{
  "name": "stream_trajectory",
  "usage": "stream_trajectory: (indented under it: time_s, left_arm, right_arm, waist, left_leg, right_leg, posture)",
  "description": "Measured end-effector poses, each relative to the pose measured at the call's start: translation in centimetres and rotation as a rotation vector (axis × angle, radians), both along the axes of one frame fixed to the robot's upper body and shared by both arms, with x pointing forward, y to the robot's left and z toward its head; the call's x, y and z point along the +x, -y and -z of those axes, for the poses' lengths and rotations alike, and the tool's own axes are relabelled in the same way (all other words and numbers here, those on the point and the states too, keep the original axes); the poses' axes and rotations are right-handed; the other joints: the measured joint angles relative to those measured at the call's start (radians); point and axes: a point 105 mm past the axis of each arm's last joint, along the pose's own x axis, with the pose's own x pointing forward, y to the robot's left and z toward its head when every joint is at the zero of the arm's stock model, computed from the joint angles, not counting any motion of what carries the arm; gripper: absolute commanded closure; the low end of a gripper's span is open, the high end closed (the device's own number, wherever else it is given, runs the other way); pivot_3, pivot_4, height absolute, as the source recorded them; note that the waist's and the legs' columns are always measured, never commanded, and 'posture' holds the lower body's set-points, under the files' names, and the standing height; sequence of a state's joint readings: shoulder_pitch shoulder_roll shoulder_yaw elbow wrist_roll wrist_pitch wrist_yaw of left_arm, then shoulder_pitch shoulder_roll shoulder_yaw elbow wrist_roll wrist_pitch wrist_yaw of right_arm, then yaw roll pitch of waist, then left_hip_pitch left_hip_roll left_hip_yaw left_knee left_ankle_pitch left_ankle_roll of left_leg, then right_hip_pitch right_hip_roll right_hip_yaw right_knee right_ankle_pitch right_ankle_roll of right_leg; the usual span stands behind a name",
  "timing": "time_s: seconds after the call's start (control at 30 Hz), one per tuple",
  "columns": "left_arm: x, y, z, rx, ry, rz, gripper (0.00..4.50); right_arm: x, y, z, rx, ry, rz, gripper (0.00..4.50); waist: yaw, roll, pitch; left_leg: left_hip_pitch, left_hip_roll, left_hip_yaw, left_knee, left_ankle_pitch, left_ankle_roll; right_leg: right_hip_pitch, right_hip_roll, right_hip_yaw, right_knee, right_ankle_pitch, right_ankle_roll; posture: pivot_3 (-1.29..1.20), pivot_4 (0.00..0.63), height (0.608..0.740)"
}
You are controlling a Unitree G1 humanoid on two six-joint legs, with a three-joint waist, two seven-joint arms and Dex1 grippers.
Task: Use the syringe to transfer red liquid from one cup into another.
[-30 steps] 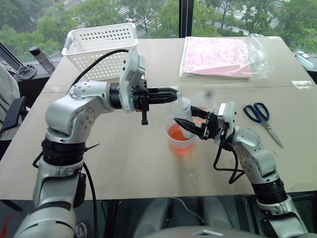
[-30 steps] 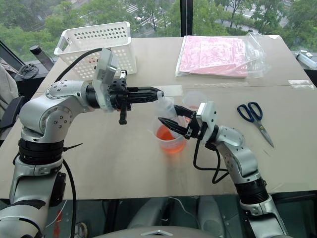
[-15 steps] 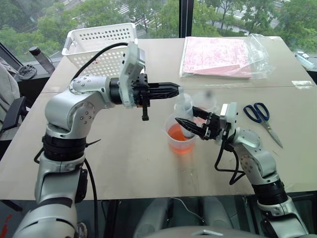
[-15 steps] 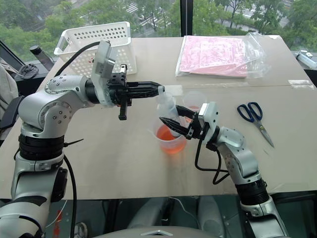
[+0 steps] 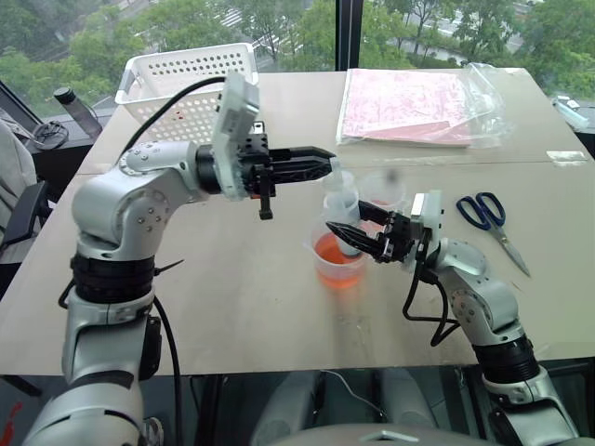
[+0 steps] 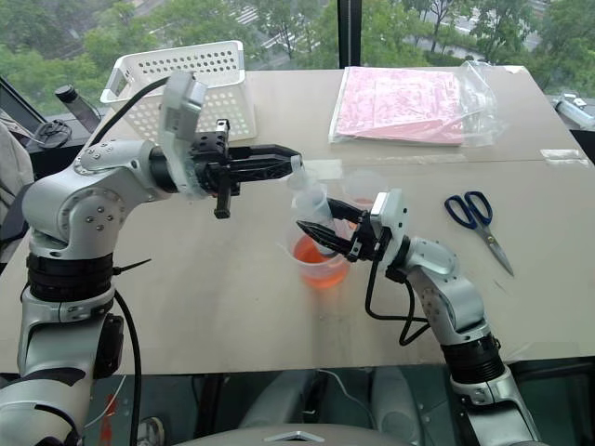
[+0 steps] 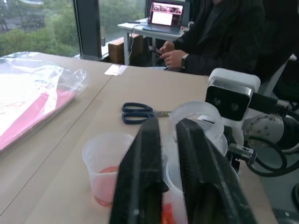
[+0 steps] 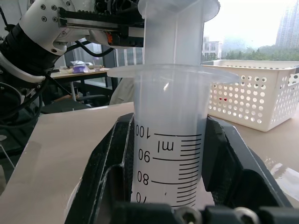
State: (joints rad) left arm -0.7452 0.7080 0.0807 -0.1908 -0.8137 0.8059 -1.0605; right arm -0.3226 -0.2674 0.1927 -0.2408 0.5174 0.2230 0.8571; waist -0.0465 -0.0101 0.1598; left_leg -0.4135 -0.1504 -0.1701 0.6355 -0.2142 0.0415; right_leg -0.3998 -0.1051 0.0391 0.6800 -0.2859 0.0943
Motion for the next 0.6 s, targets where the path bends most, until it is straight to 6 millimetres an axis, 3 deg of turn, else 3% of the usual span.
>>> stream_trajectory:
  time_s: [0.2,0.37,0.5,0.6]
  left_arm:
    - [-1.3,-4.1,1.2,-0.004,-0.090,-0.098,0.03]
    - [-3.5,-6.1,3.6,0.037,-0.191,-0.140,0.03]
    - [-5.2,-6.8,6.6,0.074,-0.266,-0.176,0.03]
    - [-5.9,-6.8,7.1,0.090,-0.251,-0.187,0.03]
  right_arm:
    - [-0.4,-0.2,0.4,-0.033,-0.025,-0.028,2.99]
    - [-0.4,-0.1,-0.5,0.000,-0.034,-0.026,2.99]
    - [0.2,0.2,-2.9,0.076,0.003,0.001,2.99]
    - [0.7,0.6,-5.2,0.140,0.029,0.013,2.99]
  waist:
    - [0.001,0.000,0.000]
    - [0.006,0.000,0.000]
    - [0.006,0.000,0.000]
    - [0.012,0.000,0.000]
  left_leg:
    - [0.000,0.000,0.000,0.000,0.000,0.000]
    - [0.000,0.001,0.000,0.000,0.000,0.000]
    - [0.000,0.001,0.001,0.000,0.000,0.000]
    - [0.000,0.002,0.000,-0.001,0.000,0.000]
  right_leg:
    - [0.000,0.000,0.000,0.000,0.000,0.000]
    - [0.000,0.000,0.000,0.000,0.000,0.000]
    - [0.000,0.000,0.001,0.000,0.000,-0.001]
    - [0.000,0.000,0.001,-0.001,0.001,-0.001]
  posture:
    - [0.00,0.150,0.740]
    - [0.00,0.150,0.740]
    - [0.00,0.150,0.740]
    - [0.00,0.150,0.740]
